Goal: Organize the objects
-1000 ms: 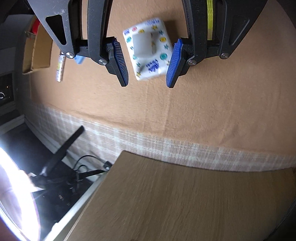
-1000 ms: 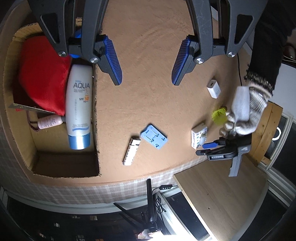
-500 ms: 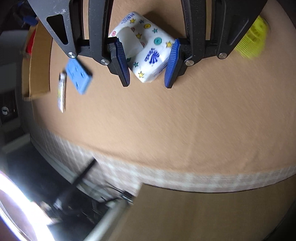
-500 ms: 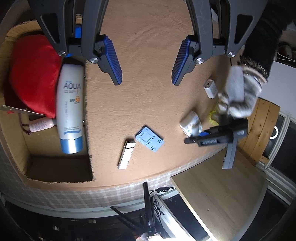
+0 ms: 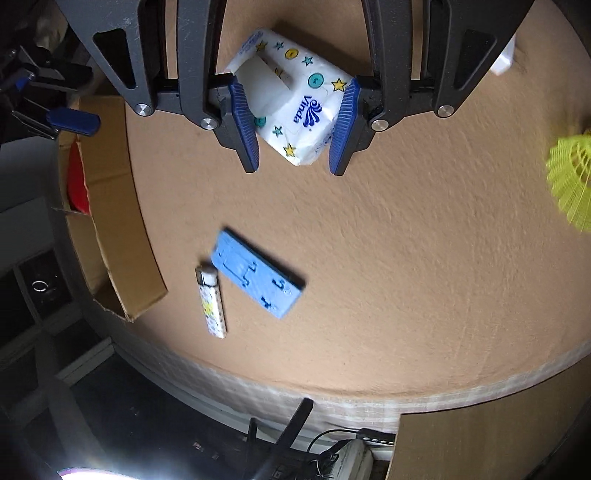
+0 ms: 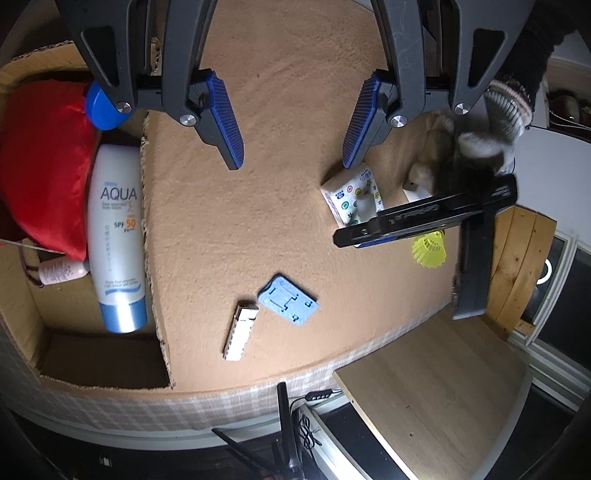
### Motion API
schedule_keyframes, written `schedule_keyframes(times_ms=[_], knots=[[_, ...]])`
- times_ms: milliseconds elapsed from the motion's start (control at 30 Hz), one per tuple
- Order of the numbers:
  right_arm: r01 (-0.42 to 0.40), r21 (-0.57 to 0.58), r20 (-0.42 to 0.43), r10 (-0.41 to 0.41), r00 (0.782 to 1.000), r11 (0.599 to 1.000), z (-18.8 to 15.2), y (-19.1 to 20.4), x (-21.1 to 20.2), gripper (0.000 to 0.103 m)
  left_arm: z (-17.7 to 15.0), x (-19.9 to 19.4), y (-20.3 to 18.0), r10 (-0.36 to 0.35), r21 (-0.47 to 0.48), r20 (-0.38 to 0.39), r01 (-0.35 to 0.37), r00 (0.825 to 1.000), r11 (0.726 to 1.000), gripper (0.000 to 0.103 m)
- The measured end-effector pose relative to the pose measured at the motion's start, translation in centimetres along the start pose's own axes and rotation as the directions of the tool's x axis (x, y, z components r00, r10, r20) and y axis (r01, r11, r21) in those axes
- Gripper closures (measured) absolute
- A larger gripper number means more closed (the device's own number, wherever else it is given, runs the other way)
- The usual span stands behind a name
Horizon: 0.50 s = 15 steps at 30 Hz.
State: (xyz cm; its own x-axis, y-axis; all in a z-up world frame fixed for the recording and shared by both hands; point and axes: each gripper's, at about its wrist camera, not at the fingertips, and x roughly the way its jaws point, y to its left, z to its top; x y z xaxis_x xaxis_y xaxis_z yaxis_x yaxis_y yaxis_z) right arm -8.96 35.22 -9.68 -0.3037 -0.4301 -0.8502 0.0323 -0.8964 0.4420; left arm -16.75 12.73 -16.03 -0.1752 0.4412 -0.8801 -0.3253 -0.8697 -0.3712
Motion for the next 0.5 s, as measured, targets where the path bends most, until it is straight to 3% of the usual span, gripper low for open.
schedule_keyframes(times_ms=[267,500], knots=[[-0.048,0.015,0.007,0.048,0.999,0.999,0.9,0.1,1.3,0.051,-3.2,-4.5,2.1,-0.013,-0.111,0.100,0.024,0.995,0.994,0.059],[-0.109,0.031,-0.037,0.111,0.993,0.994,3.7,1.0,4.7,0.051,-4.8,-4.8,3.4,-0.091,-0.174,0.092,0.106,0.992,0.979,0.060]])
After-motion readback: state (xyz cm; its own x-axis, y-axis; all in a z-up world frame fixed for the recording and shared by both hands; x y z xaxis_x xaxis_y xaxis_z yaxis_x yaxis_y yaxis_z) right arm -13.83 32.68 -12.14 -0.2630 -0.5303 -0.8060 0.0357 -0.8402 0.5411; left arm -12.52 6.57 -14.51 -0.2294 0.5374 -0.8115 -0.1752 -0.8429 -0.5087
